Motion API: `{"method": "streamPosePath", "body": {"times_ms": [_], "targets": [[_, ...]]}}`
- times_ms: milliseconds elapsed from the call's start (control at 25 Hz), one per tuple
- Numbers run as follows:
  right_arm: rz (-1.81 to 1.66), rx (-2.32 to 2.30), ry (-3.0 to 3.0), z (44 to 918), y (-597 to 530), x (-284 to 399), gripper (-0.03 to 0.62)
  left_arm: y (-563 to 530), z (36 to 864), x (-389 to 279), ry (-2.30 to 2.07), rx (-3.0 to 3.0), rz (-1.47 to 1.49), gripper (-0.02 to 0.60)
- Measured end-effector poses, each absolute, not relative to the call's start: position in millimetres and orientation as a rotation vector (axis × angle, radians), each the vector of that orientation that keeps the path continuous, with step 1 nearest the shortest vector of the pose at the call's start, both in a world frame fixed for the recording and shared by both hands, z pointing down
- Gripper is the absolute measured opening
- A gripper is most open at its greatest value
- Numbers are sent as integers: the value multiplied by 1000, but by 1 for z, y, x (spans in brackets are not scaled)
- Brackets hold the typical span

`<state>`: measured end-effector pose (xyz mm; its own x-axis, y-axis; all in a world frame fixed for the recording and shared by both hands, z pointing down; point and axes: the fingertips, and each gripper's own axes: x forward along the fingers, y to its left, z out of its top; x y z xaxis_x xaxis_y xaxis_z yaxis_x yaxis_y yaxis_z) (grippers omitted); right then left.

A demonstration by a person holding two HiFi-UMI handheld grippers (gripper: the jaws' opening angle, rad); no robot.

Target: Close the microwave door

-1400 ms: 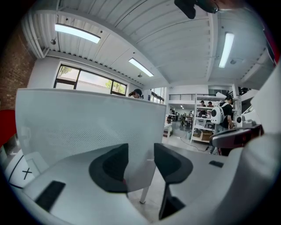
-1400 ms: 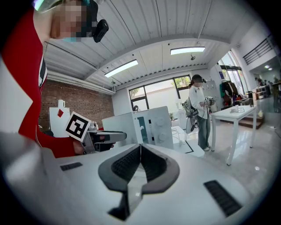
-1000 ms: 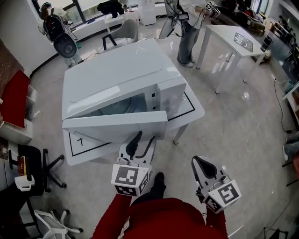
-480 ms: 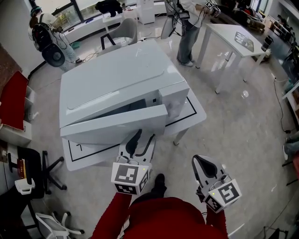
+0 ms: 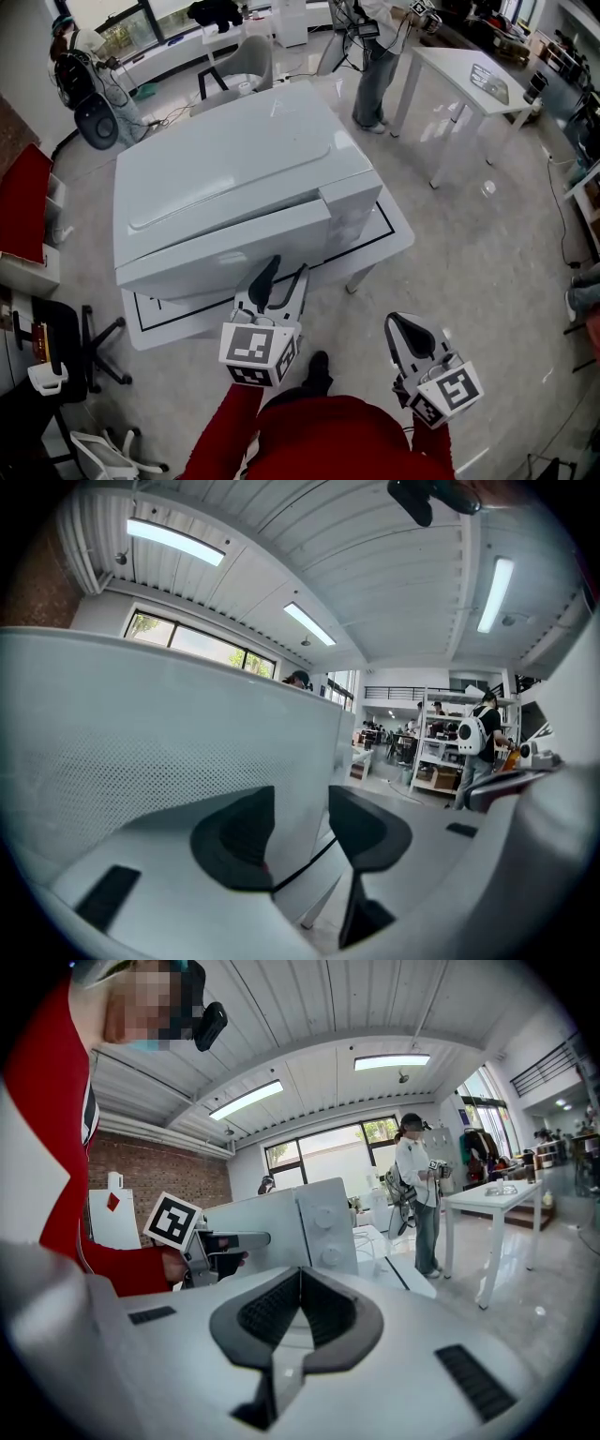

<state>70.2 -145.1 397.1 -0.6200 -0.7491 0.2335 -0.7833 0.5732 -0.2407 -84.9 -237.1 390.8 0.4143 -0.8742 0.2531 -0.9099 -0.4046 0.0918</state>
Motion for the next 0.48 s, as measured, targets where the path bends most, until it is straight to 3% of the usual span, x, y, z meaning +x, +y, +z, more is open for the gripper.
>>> {"method": "streamPosePath", "body": {"times_ms": [480], "targets": [[489,1328,-2681,396,-161,71,14,-240,391,-87,-1650,2405,226,155]]}}
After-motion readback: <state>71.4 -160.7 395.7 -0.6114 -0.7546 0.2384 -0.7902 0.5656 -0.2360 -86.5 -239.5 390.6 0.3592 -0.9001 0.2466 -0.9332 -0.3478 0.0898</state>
